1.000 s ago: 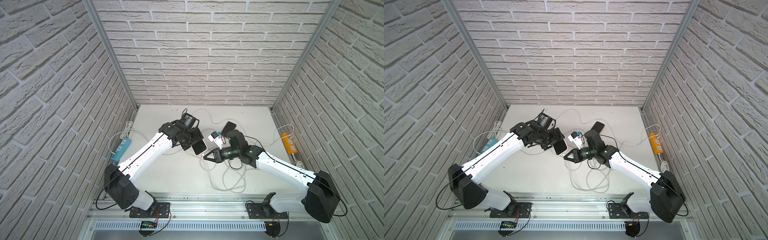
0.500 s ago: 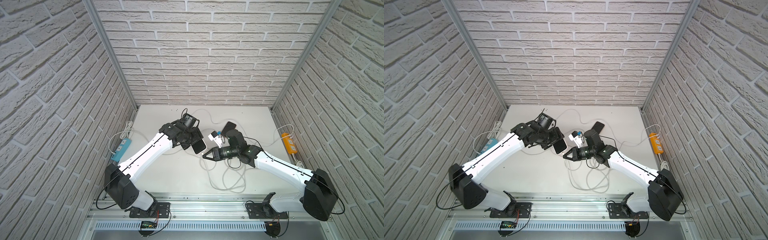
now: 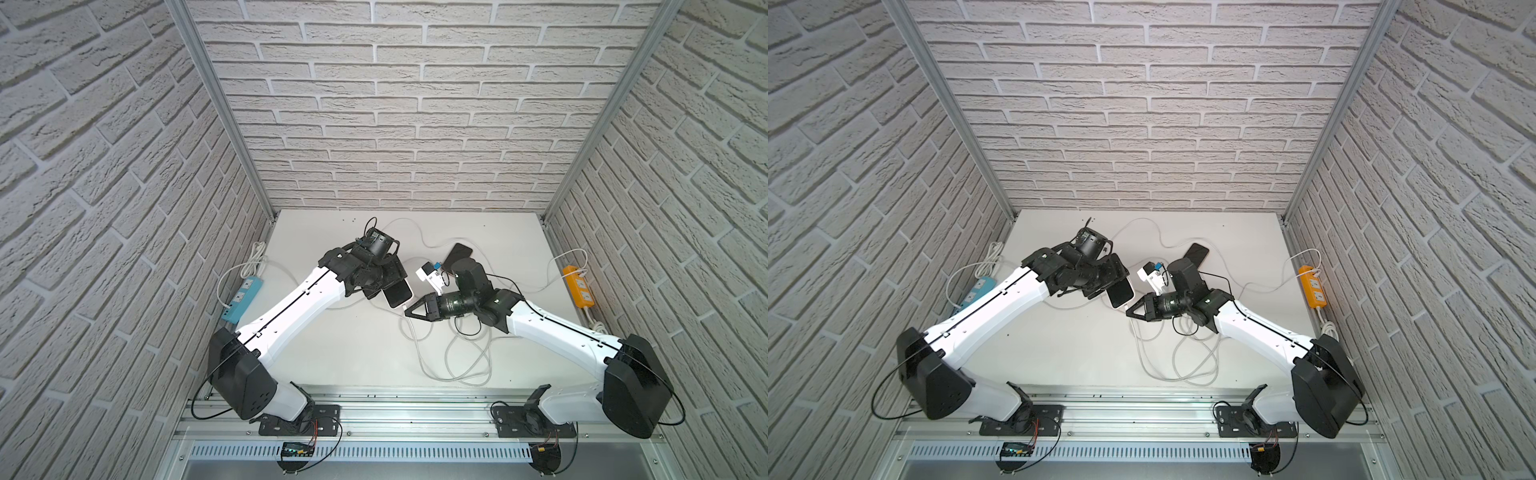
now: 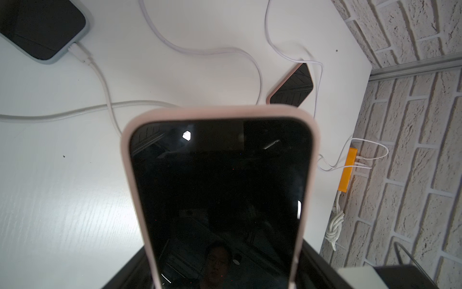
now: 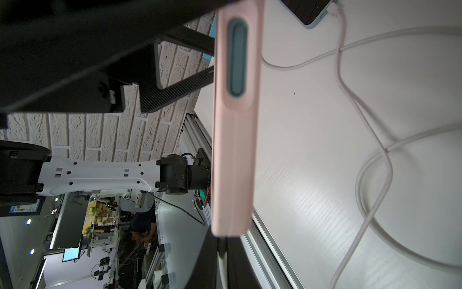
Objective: Plug the charging cable into the phone
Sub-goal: Insert the charging cable into the phone.
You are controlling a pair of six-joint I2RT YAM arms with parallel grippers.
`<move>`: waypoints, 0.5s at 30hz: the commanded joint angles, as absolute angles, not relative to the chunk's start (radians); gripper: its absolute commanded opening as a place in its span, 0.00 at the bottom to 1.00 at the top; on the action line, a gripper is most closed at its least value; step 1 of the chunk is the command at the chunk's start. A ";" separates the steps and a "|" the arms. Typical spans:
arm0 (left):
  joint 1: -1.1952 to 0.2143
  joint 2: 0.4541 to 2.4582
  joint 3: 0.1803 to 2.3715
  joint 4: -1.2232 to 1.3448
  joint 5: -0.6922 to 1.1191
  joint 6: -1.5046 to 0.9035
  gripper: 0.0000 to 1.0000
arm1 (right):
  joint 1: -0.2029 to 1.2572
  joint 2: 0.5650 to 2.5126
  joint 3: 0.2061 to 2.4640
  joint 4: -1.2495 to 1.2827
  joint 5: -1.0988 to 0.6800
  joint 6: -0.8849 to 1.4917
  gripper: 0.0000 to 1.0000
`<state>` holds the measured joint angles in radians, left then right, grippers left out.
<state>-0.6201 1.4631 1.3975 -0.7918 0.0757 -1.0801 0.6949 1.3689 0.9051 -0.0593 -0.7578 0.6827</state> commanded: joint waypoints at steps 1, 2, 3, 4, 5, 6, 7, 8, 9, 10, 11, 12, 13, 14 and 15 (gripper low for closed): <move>-0.650 1.430 1.386 -0.818 0.158 -1.054 0.00 | 0.658 1.370 0.946 0.073 -0.720 0.666 0.03; -0.651 1.430 1.388 -0.822 0.158 -1.052 0.00 | 0.653 1.375 0.951 0.070 -0.723 0.664 0.03; -0.651 1.430 1.389 -0.827 0.157 -1.051 0.00 | 0.648 1.379 0.956 0.069 -0.724 0.666 0.03; -0.651 1.429 1.388 -0.829 0.155 -1.051 0.00 | 0.646 1.383 0.958 0.072 -0.727 0.669 0.03; -0.650 1.429 1.386 -0.828 0.155 -1.051 0.00 | 0.644 1.385 0.961 0.078 -0.729 0.673 0.03; -0.651 1.429 1.384 -0.826 0.157 -1.052 0.00 | 0.644 1.386 0.962 0.083 -0.729 0.676 0.03; -0.653 1.429 1.381 -0.825 0.159 -1.052 0.00 | 0.644 1.388 0.965 0.086 -0.729 0.676 0.03; -0.655 1.431 1.382 -0.824 0.159 -1.051 0.00 | 0.643 1.391 0.969 0.087 -0.730 0.674 0.03; -0.659 1.433 1.383 -0.825 0.161 -1.049 0.00 | 0.641 1.394 0.971 0.086 -0.731 0.668 0.03; -0.661 1.437 1.384 -0.824 0.164 -1.045 0.00 | 0.640 1.397 0.975 0.083 -0.733 0.663 0.03; -0.662 1.439 1.386 -0.827 0.164 -1.043 0.00 | 0.637 1.401 0.978 0.079 -0.733 0.657 0.03; -0.664 1.442 1.388 -0.828 0.165 -1.042 0.00 | 0.635 1.403 0.980 0.079 -0.735 0.655 0.03; -0.664 1.442 1.388 -0.830 0.166 -1.042 0.00 | 0.634 1.405 0.981 0.084 -0.736 0.653 0.03; -0.663 1.442 1.387 -0.831 0.167 -1.042 0.00 | 0.632 1.406 0.981 0.091 -0.738 0.649 0.03; -0.664 1.443 1.387 -0.831 0.170 -1.043 0.00 | 0.632 1.407 0.979 0.104 -0.740 0.646 0.03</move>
<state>-0.6235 1.4631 1.3968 -0.7769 0.0685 -1.0611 0.6659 1.4017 0.9226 -0.0586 -0.8085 0.6716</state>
